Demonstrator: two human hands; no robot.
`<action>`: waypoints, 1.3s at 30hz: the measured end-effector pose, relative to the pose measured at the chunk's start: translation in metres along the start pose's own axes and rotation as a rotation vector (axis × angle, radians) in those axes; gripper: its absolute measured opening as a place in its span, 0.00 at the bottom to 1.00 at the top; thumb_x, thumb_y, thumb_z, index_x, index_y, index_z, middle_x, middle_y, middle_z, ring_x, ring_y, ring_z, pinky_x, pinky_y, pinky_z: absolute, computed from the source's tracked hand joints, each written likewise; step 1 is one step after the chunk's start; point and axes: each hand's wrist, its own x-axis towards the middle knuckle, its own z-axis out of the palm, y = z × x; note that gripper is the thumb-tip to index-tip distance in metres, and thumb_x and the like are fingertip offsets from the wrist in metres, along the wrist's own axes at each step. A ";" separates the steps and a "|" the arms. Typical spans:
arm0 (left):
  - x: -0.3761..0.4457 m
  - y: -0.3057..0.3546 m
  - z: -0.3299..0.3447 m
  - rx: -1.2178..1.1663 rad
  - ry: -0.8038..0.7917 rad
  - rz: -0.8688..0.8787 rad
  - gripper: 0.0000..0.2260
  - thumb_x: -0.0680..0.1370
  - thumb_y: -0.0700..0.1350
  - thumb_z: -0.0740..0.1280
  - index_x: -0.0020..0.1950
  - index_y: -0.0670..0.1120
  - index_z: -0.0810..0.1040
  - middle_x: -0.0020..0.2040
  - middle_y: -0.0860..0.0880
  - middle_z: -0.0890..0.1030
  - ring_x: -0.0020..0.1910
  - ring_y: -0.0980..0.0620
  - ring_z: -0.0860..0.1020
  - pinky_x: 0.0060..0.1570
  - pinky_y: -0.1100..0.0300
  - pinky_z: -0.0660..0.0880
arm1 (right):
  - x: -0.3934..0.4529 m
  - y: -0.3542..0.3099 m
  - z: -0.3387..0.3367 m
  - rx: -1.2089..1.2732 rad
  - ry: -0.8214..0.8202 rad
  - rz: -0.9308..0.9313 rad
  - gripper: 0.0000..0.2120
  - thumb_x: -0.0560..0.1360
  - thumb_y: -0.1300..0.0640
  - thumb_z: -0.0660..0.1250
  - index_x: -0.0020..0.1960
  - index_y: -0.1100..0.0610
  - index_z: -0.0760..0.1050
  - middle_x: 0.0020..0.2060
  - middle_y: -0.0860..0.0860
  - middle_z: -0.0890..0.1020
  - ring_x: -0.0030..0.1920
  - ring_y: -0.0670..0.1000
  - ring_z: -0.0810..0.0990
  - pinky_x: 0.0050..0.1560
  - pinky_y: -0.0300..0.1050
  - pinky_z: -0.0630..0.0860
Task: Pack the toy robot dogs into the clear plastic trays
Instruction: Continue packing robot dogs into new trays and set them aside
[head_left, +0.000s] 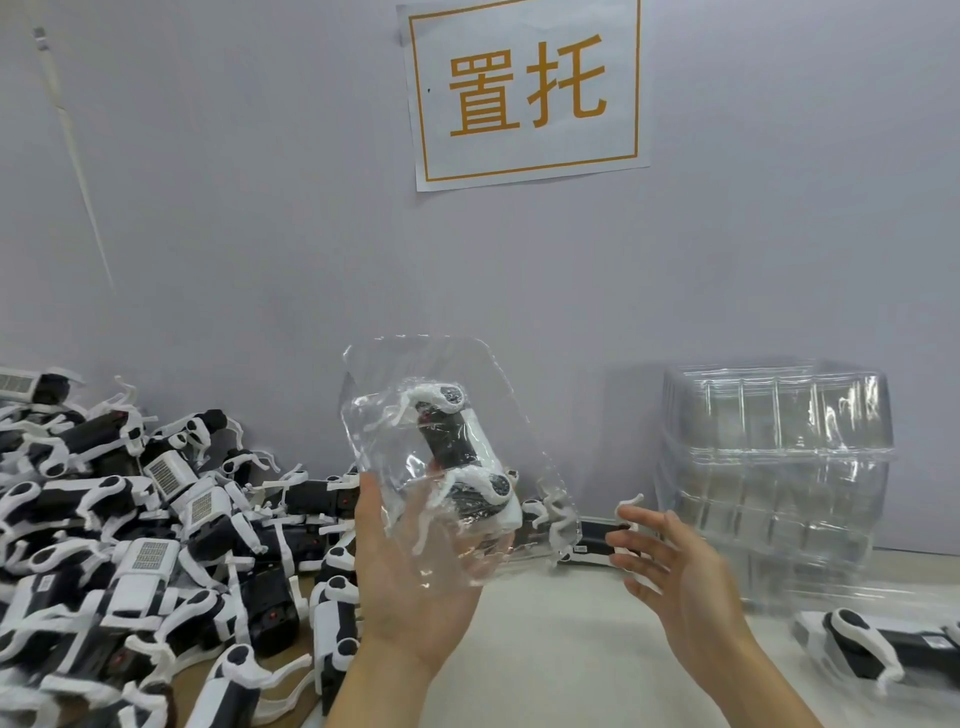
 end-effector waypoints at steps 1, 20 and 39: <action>0.005 -0.003 -0.003 -0.106 -0.009 -0.007 0.35 0.58 0.71 0.74 0.56 0.49 0.86 0.59 0.43 0.79 0.61 0.37 0.77 0.66 0.32 0.67 | 0.000 0.000 0.000 -0.001 -0.001 0.001 0.20 0.84 0.49 0.53 0.53 0.57 0.82 0.42 0.55 0.86 0.41 0.54 0.81 0.46 0.50 0.71; 0.006 -0.017 -0.004 1.760 -0.404 0.244 0.35 0.57 0.76 0.62 0.62 0.67 0.70 0.67 0.62 0.64 0.69 0.60 0.58 0.68 0.58 0.50 | -0.001 -0.032 -0.005 -0.214 -0.063 -0.120 0.16 0.79 0.43 0.59 0.58 0.49 0.81 0.51 0.46 0.85 0.53 0.49 0.82 0.47 0.45 0.73; 0.004 -0.043 -0.002 1.992 -0.623 0.229 0.42 0.60 0.74 0.69 0.70 0.68 0.58 0.69 0.58 0.60 0.73 0.59 0.50 0.74 0.42 0.36 | 0.001 -0.006 -0.005 -1.042 -0.259 -0.187 0.22 0.71 0.49 0.68 0.63 0.38 0.68 0.62 0.45 0.71 0.60 0.43 0.69 0.57 0.40 0.66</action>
